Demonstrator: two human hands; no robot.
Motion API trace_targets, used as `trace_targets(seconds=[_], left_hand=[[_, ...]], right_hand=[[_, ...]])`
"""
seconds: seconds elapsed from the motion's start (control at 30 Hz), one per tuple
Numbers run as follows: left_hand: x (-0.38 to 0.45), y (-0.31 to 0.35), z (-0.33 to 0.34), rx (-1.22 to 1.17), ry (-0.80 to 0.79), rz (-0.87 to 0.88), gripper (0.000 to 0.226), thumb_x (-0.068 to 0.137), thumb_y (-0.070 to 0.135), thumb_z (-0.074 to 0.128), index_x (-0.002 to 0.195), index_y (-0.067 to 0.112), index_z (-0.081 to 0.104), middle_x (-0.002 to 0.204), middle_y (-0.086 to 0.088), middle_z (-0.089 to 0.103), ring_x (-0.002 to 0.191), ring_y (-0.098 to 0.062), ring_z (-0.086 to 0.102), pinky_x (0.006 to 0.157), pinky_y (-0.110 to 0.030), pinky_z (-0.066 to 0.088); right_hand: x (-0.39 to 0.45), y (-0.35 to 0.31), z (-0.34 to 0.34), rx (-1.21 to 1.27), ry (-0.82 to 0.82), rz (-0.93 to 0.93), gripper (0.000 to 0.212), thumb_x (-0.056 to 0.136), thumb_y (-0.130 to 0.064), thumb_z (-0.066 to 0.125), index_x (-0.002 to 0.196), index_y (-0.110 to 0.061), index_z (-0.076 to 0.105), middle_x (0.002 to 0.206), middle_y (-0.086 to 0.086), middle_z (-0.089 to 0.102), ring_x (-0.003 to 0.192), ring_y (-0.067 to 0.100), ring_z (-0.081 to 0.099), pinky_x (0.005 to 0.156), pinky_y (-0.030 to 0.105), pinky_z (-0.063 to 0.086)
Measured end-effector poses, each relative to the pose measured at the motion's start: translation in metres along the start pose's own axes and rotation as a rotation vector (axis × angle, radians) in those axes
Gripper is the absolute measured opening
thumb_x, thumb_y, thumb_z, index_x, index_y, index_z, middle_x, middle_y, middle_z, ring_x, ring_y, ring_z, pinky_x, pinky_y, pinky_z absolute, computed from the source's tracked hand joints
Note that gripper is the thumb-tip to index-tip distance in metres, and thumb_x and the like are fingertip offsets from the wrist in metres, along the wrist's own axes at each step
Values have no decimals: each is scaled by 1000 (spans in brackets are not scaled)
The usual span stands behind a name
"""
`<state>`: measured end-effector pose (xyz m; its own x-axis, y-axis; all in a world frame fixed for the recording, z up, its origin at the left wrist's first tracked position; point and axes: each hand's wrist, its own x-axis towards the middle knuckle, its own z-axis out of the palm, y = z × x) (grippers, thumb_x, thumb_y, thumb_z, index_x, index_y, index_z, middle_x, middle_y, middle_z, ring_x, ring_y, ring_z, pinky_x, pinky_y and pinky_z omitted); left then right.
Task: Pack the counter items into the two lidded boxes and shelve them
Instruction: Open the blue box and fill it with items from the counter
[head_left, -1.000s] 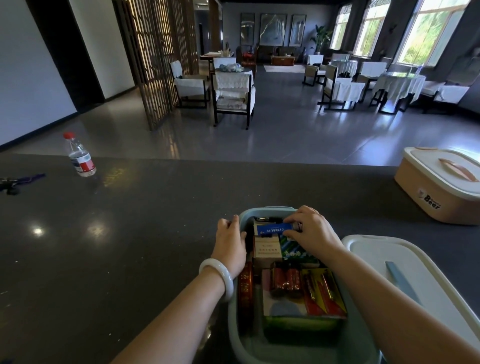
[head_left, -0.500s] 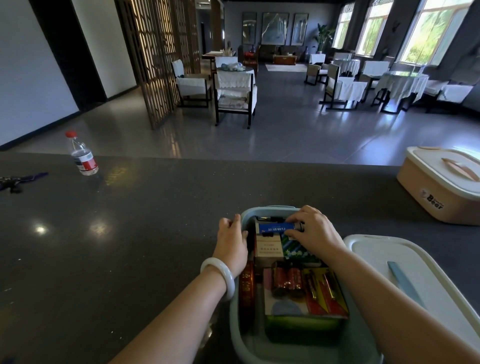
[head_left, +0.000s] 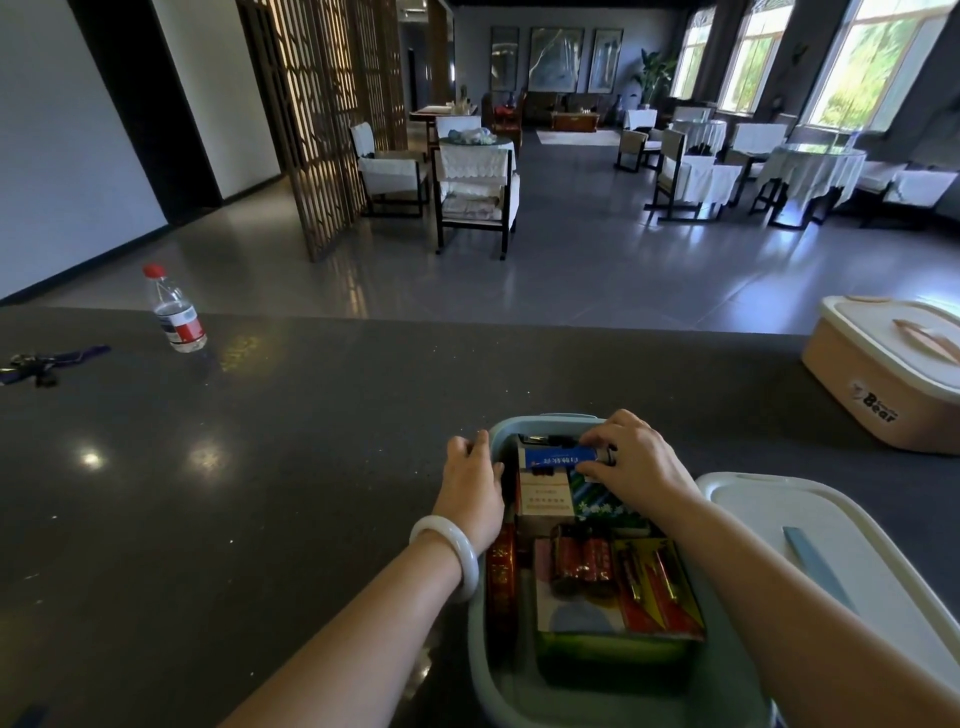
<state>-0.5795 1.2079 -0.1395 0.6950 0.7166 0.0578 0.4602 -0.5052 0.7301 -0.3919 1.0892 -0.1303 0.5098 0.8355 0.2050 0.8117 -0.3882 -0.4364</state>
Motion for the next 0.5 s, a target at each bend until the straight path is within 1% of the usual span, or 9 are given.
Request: trace_targets(seconds=[0.03,0.07,0.17,0.23,0.27,0.33,0.4,0.5], left_hand=[[0,1,-2,14,-11,10,47,102,26,39,147,17,29,131,-3,32,110,-16,51,95,-34,49],[0,2,-4,25,-22,23,42,102,27,40,143,18,34,129,-3,34,109,-17,50,95,-36,49],[-2,2,-15,25,-57,53,26,98,38,45,119,24,51,117,0,38,103,-15,50,91,-37,50],[-4,-3,-26,84,-78,64,22,96,42,47,109,26,54,115,4,39,101,-13,50,90,-36,50],[-5,-8,-32,123,-78,58,22,97,42,46,110,26,54,116,3,40,103,-13,50,91,-36,50],[-6,-21,-48,216,-42,24,29,99,38,44,122,22,53,125,1,42,112,-15,49,97,-35,47],[-8,-38,-68,341,2,-10,38,100,37,43,131,16,49,130,-3,42,119,-19,47,101,-36,44],[-18,-72,-108,481,40,-107,42,100,39,44,133,14,48,131,-5,43,120,-23,46,102,-38,41]], right_hand=[[1,-2,-1,-3,-1,4,30,81,-37,73,108,-27,67,100,-15,49,92,4,51,72,22,48],[2,-6,-2,-6,3,4,29,82,-37,72,108,-26,67,101,-13,49,93,5,51,72,22,48],[12,-24,-2,-8,21,-33,25,85,-37,69,107,-25,67,99,-12,49,88,5,50,64,14,38],[22,-43,0,15,16,-79,23,86,-38,67,106,-27,67,99,-14,48,90,5,50,68,18,40],[28,-55,1,26,6,-104,21,87,-38,66,106,-28,66,100,-15,48,91,5,51,71,21,43],[41,-82,8,18,-22,-166,23,87,-38,65,108,-28,66,102,-13,50,96,8,53,79,28,49],[55,-109,19,-15,-64,-238,28,87,-38,66,111,-26,66,103,-9,50,101,12,52,85,28,46],[75,-156,45,-75,-200,-336,32,88,-39,64,117,-25,63,111,-5,51,108,14,52,90,28,43]])
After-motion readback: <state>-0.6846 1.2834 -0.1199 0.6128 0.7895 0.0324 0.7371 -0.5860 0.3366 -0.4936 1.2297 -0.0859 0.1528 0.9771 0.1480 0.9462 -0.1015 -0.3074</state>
